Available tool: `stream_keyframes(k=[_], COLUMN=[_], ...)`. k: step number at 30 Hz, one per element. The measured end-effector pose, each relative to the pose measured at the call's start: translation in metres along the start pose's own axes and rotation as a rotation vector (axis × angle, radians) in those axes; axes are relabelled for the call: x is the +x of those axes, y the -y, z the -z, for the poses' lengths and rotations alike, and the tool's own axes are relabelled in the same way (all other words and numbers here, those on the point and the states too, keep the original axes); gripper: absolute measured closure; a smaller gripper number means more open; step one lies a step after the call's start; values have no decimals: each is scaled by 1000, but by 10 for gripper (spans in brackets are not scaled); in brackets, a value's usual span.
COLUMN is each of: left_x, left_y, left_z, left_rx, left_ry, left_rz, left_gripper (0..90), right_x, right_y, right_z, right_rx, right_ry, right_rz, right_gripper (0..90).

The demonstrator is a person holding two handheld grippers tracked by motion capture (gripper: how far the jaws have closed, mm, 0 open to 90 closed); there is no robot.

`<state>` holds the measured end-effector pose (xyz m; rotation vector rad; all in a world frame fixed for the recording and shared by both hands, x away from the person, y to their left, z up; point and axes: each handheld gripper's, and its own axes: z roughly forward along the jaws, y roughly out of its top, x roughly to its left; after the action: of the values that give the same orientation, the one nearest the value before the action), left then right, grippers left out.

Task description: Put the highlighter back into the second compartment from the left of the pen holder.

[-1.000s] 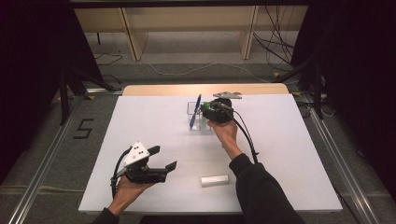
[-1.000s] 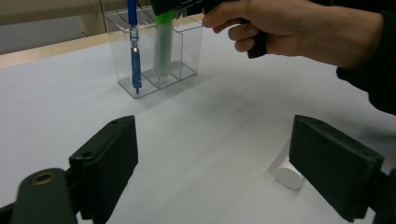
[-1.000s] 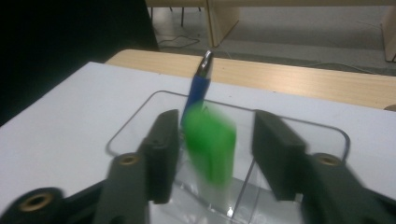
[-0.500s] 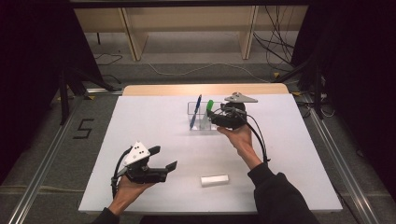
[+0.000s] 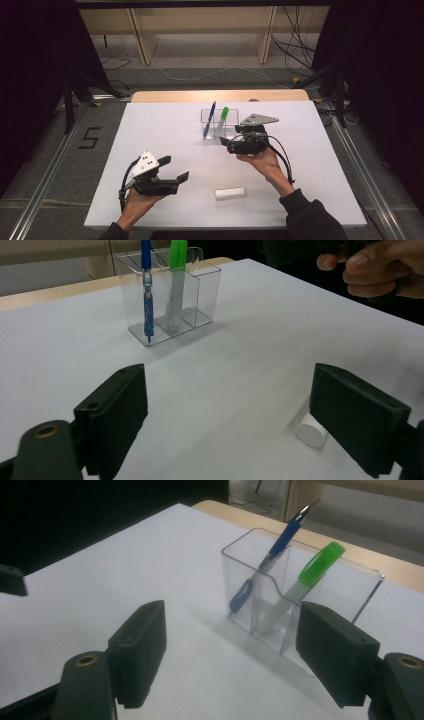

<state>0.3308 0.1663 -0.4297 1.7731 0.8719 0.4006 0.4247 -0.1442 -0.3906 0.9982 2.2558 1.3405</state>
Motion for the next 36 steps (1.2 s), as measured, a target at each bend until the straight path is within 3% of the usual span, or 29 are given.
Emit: stream_keyframes(k=[13,24,36], left_x=[1,0,1], left_y=[-1,-1,-1], left_z=[2,2,2], left_rx=[-12,-16,-18], left_ry=[1,1,2], left_rz=[-4,-5,-2], left_gripper=[144,143,143], right_x=[22,28,35], right_y=[6,8,17], right_z=[5,9,11], right_rx=[81,110,195], right_ry=[-95,-142,-186], right_rz=[86,111,165], right_gripper=[216,197,185])
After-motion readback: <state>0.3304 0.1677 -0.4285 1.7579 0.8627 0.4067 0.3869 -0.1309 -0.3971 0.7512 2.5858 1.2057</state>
